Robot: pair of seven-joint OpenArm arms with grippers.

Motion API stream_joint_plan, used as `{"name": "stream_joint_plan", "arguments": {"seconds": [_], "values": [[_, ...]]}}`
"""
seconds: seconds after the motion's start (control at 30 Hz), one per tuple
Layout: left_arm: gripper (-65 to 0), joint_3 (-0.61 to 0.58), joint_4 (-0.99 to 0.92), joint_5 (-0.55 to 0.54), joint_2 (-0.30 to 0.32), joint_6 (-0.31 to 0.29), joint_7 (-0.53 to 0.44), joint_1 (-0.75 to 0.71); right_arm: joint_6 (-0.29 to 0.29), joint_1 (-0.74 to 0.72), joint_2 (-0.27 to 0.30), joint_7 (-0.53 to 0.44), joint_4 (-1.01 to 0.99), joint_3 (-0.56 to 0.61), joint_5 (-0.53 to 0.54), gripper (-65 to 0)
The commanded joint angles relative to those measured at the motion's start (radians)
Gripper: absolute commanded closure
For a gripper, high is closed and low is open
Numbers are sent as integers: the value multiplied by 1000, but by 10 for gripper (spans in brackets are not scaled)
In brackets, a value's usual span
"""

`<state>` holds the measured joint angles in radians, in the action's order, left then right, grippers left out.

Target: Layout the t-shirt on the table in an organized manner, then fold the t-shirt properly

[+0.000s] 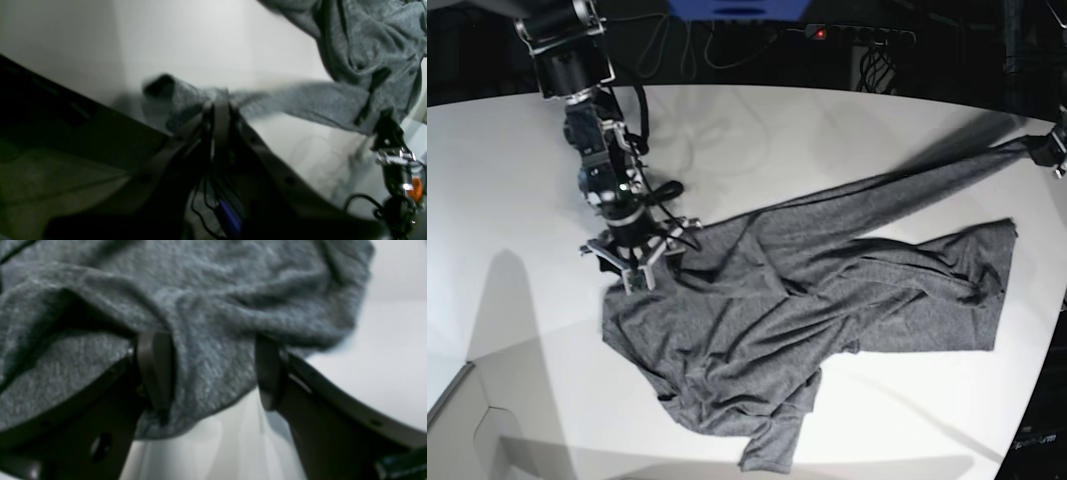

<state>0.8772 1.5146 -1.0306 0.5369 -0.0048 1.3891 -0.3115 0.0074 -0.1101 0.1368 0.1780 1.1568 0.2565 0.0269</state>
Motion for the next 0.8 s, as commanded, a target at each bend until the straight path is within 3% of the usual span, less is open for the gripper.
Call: {"name": "stream_joint_plan", "arguments": {"seconds": [0.0,0.2,0.37,0.77], "values": [[-1,10,14,-21,25,4,7,-15,-7,23,25,76,5,-3,-20,-382],[-1,12,14,-21,19,4,7,-65,-7,120,88,76,119,-4,-20,-381],[-1,12,14,-21,-16,4,7,-68,-7,166,103,76,176,-4,-20,-381],[-1,12,-22,-11,-28,6,7,116,-7,171,128,76,99,-4,-20,-381]]}}
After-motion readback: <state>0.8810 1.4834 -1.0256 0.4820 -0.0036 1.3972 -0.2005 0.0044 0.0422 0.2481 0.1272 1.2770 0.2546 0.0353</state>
